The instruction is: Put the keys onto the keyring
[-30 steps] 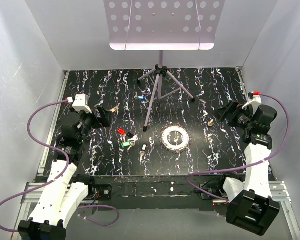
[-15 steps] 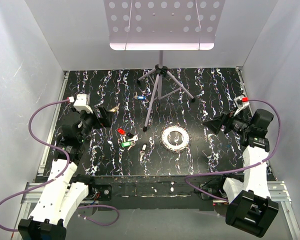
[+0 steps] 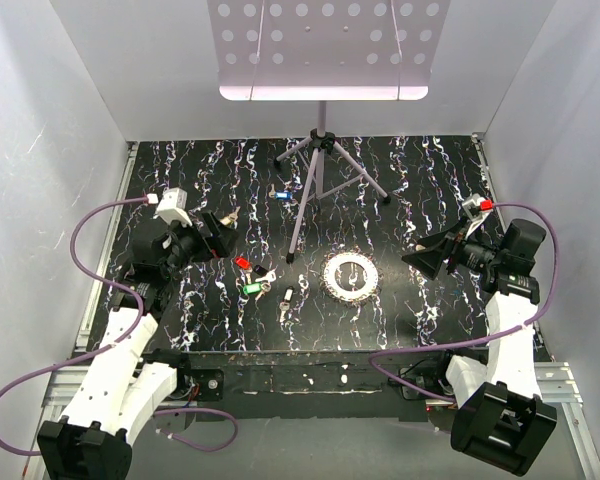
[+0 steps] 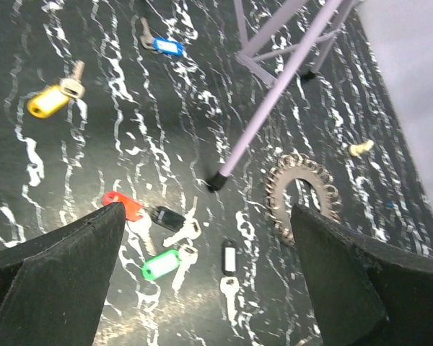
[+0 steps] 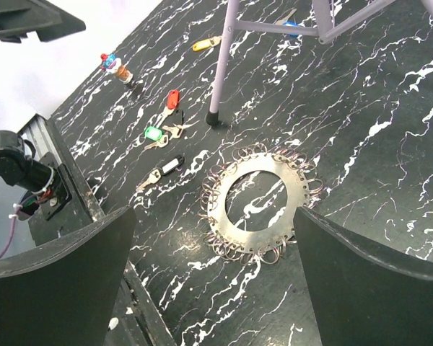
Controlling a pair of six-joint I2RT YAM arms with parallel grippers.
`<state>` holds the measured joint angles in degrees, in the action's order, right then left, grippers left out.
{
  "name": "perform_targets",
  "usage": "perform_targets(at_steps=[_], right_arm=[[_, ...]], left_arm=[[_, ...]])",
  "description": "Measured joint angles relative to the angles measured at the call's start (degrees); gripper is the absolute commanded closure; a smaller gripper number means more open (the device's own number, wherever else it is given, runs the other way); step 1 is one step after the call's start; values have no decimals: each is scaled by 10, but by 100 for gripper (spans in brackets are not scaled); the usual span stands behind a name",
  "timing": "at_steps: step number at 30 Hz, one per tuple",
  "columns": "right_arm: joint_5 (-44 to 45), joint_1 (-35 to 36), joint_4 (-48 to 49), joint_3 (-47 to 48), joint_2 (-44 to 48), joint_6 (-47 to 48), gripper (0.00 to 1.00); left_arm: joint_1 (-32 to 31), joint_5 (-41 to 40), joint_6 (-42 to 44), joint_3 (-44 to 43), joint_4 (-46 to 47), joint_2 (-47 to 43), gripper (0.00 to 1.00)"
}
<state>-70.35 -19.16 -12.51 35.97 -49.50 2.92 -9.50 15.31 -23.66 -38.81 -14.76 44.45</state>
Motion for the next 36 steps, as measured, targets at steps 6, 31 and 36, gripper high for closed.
perform_targets(at_steps=[6, 31, 36], right_arm=[[12, 0, 0, 4, 1, -10, 0], [44, 0, -10, 5, 0, -5, 0], [46, 0, -10, 6, 0, -5, 0]], left_arm=[[0, 43, -50, 0, -12, 17, 0], [-58, -111, -72, -89, -79, 286, 40], [-108, -158, -70, -114, -84, 348, 54]])
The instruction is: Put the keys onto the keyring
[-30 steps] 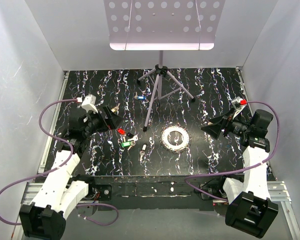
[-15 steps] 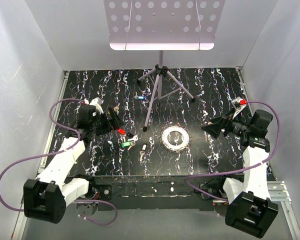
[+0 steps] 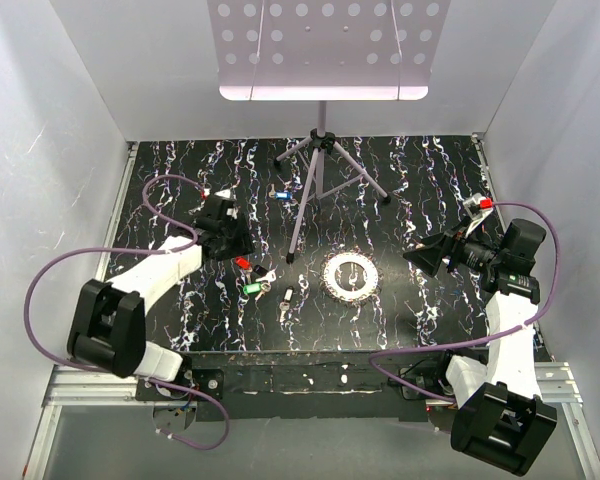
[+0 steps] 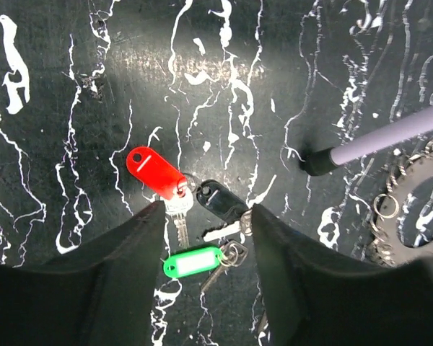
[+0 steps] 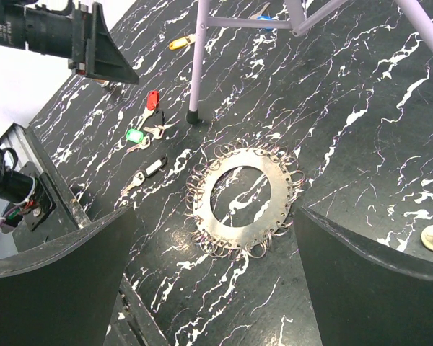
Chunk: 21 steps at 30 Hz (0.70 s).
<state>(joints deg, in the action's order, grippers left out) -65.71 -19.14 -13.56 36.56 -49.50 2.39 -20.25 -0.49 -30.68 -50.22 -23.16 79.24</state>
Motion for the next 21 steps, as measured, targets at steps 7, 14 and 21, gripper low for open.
perform_targets(at_steps=[7, 14, 21], right_arm=[[0, 1, 0, 0, 0, 0, 0], [0, 2, 0, 1, 0, 1, 3], [0, 5, 0, 1, 0, 5, 4]], left_arm=[[-24, -43, -1, -26, -10, 74, 63], [-50, -79, -14, -44, -30, 106, 61], [-71, -103, -35, -52, -44, 131, 59]])
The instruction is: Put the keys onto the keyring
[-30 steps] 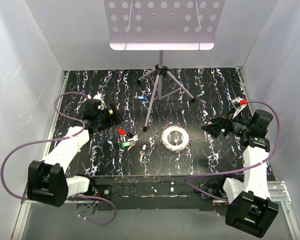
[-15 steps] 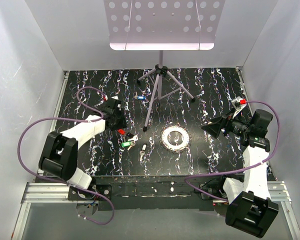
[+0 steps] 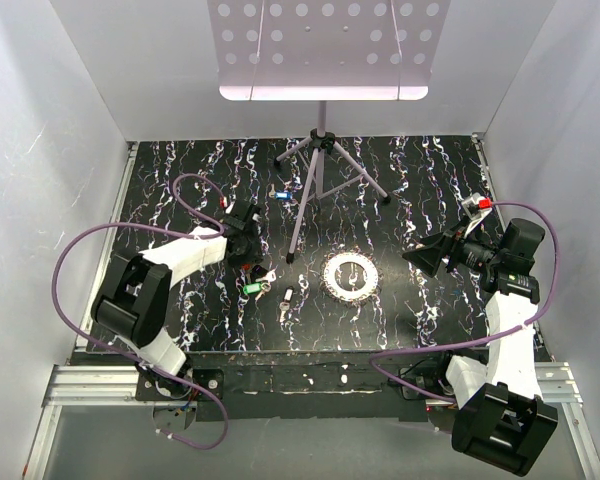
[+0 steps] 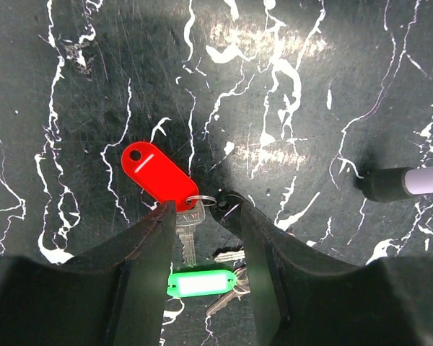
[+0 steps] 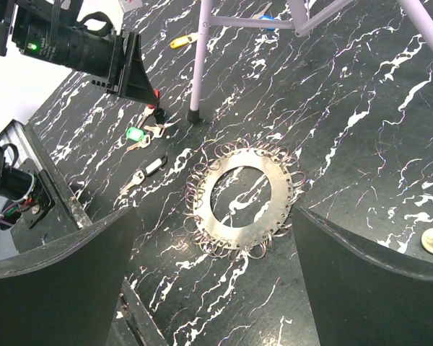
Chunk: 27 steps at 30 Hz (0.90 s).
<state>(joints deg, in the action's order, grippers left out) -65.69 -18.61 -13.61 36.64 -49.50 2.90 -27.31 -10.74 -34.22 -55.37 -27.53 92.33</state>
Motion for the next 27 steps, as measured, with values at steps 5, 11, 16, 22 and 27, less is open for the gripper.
perform_targets(at_steps=[5, 11, 16, 22, 27], right_arm=[[0, 0, 0, 0, 0, 1, 4], [0, 0, -2, 0, 0, 3, 4], [0, 0, -2, 0, 0, 4, 4], [0, 0, -2, 0, 0, 4, 4], [0, 1, -2, 0, 0, 5, 4]], left_arm=[[-19, -5, 2, -2, -9, 1, 61], [-61, 31, 30, 20, -6, -71, 60], [-85, 104, 47, 71, 2, -165, 65], [-132, 132, 53, 92, -3, -160, 70], [-164, 126, 58, 92, -6, -118, 74]])
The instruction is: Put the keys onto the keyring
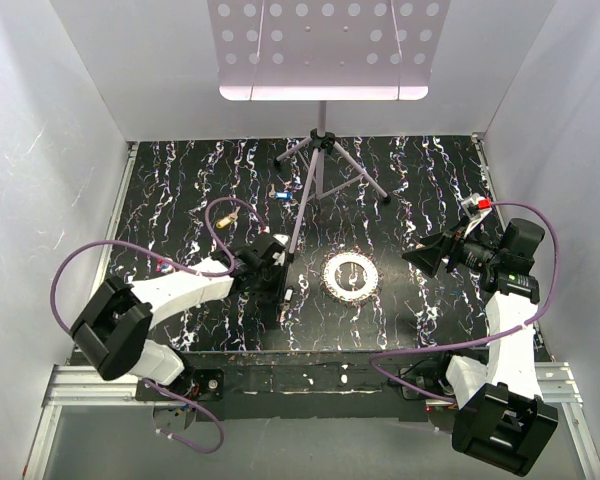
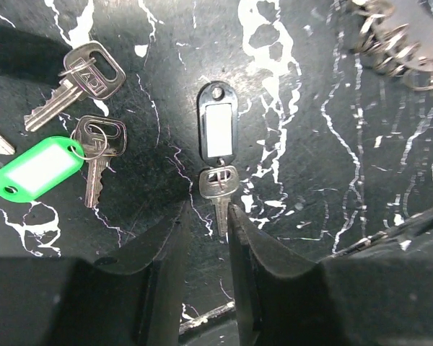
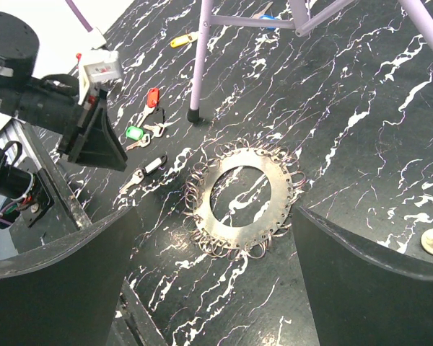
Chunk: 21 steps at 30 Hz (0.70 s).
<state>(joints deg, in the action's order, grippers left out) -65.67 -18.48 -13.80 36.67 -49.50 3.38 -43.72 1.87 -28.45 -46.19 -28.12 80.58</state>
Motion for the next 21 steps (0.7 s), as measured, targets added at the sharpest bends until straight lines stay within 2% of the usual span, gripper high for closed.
perform_targets(at_steps=[9, 21], right_arm=[[0, 2, 0, 0, 0, 1, 4], [2, 2, 0, 0, 0, 1, 4]], left_arm=[[-20, -23, 5, -26, -6, 64, 76], [-30, -31, 8, -43, -6, 71, 76]])
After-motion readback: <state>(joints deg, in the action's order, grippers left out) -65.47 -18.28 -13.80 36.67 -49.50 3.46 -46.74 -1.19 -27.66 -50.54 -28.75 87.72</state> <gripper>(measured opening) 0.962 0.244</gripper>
